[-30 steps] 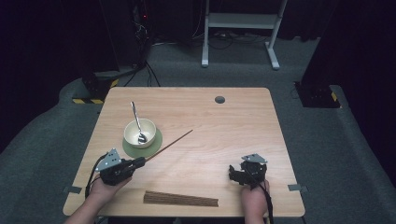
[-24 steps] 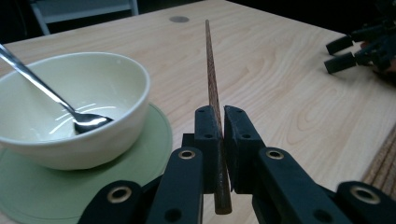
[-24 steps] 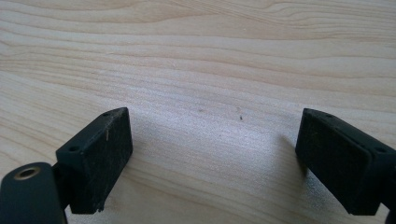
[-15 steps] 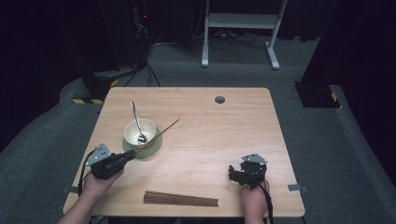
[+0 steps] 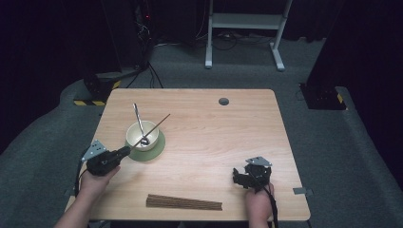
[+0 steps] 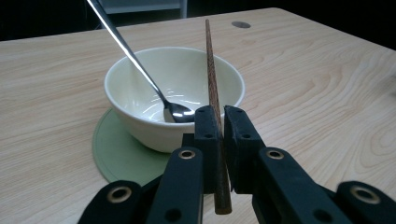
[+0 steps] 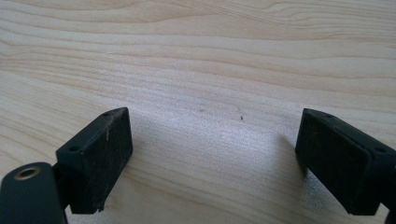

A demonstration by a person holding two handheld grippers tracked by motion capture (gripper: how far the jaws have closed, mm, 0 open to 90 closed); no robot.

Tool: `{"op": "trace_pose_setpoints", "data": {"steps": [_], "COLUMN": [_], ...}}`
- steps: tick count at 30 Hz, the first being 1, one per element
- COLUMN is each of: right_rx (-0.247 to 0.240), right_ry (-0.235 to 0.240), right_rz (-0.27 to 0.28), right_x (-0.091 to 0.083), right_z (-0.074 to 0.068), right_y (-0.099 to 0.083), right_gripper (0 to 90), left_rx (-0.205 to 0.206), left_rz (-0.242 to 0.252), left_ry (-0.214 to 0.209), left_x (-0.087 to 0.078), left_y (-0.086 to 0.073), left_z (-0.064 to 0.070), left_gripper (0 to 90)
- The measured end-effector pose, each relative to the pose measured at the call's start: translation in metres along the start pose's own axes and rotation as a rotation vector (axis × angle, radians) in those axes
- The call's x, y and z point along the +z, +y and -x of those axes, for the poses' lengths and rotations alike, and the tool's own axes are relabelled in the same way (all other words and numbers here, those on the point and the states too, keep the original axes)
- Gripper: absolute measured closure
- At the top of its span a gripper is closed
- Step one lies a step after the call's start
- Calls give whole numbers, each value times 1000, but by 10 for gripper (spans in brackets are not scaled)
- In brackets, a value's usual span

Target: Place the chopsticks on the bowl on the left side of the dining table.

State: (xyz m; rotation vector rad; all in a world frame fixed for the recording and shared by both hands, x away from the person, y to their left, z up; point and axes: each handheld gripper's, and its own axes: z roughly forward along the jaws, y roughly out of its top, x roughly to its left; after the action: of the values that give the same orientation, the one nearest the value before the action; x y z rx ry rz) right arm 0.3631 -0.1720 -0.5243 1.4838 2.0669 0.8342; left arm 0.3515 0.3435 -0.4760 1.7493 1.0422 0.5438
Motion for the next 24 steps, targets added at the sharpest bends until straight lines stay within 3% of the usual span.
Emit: {"op": "trace_pose_setpoints", "data": {"steps": [11,24], "right_rx": [-1,-1], "right_ry": [-1,0], "right_rz": [1,1], "right_x": [0,0], "right_z": [0,0], "right_y": [0,0], "right_gripper": [109,110], "left_rx": [-21,-12], "left_rz": [-11,-20], "left_ry": [23,34], "left_x": [9,11], "left_y": [1,1], "left_z": [-12,-10], "left_gripper": [842,839]}}
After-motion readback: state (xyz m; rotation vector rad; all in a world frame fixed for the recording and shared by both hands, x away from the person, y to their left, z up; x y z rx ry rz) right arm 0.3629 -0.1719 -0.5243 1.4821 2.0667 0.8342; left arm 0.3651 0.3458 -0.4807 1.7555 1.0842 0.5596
